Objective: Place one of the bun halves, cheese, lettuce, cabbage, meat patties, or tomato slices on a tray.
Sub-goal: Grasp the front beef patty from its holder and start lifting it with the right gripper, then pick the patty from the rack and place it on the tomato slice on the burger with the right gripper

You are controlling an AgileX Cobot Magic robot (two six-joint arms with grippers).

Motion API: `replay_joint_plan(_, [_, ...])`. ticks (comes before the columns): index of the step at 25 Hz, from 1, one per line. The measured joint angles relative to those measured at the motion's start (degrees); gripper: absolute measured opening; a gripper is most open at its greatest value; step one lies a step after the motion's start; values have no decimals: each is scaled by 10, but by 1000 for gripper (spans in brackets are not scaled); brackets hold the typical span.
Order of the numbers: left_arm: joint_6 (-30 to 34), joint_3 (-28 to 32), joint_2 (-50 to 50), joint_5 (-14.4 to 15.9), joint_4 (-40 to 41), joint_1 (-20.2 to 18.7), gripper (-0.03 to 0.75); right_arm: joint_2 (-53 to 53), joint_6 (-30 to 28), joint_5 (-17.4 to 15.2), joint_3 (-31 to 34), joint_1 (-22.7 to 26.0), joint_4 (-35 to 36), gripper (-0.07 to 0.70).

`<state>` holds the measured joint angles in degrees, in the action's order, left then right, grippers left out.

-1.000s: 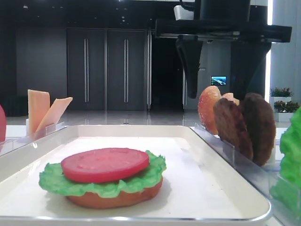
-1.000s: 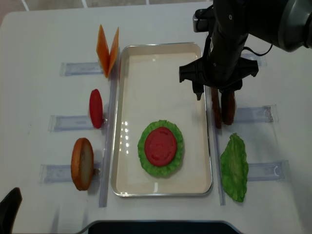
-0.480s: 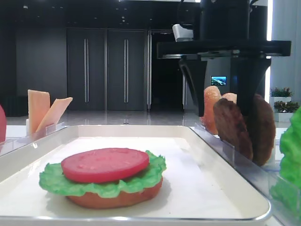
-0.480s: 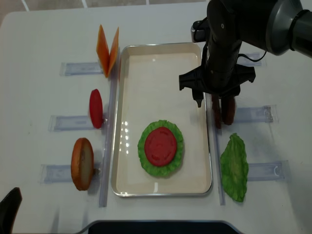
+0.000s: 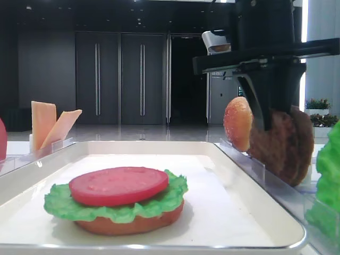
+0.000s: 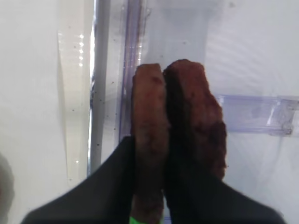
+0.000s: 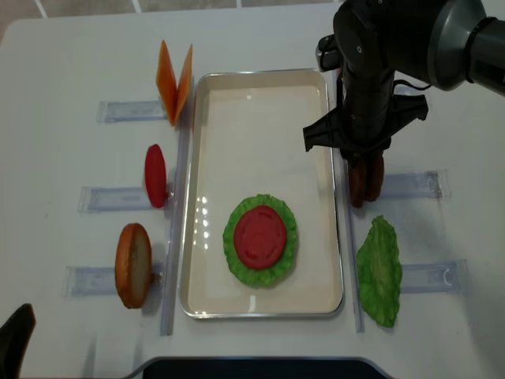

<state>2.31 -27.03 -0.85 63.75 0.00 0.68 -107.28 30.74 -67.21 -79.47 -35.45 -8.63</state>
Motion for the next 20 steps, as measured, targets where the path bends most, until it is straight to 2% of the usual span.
replay_joint_plan(3, [0,0,0,0,0,0,636,0,0,0,0,0,-3,145])
replay_joint_plan(14, [0,0,0,0,0,0,636,0,1,3,0,-1,-3,145])
replay_joint_plan(20, [0,0,0,0,0,0,636,18,1,-19,0,-1,14,145])
